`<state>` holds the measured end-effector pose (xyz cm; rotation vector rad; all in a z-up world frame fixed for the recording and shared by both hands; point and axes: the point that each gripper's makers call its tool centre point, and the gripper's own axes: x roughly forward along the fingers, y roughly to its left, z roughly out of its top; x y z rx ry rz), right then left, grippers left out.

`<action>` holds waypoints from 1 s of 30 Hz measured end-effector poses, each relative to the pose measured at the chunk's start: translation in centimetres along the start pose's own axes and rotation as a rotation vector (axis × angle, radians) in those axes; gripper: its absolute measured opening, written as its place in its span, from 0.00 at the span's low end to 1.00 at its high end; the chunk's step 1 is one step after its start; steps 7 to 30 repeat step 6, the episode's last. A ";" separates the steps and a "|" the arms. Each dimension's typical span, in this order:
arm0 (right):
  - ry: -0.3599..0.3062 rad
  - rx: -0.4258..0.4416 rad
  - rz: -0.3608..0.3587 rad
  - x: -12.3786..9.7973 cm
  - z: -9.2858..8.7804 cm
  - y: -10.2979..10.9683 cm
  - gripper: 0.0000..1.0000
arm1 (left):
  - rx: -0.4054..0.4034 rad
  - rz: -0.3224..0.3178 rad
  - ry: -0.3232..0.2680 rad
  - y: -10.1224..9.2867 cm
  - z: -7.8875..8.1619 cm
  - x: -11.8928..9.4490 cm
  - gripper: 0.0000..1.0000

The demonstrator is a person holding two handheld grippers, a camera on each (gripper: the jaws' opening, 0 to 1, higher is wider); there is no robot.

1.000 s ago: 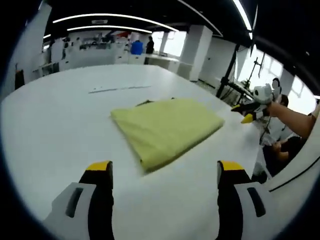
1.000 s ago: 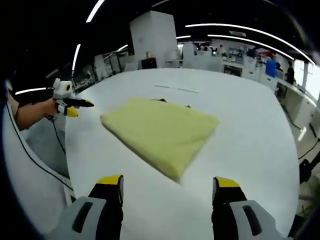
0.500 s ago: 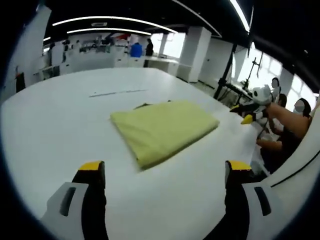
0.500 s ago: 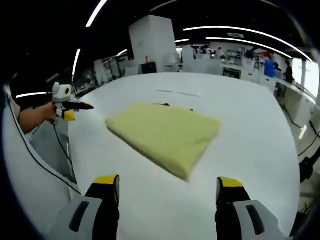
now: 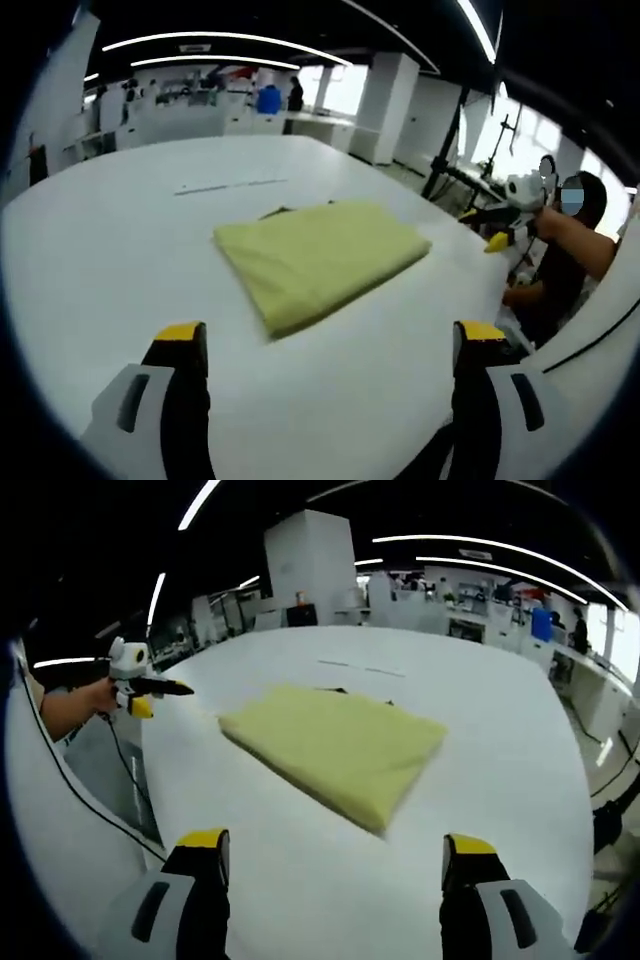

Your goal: Fold the garment on the visible template until the final outline fits inside the template.

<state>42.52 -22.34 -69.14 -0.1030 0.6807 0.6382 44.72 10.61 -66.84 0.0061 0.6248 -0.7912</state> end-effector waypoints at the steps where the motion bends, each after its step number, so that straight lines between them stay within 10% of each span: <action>1: 0.001 -0.005 -0.001 0.0 0.0 0.0 0.90 | -0.001 -0.001 -0.001 0.0 0.0 0.0 0.99; 30: 0.014 -0.038 -0.011 0.1 -0.1 0.2 0.96 | -0.010 -0.006 -0.010 -0.2 0.3 0.0 0.99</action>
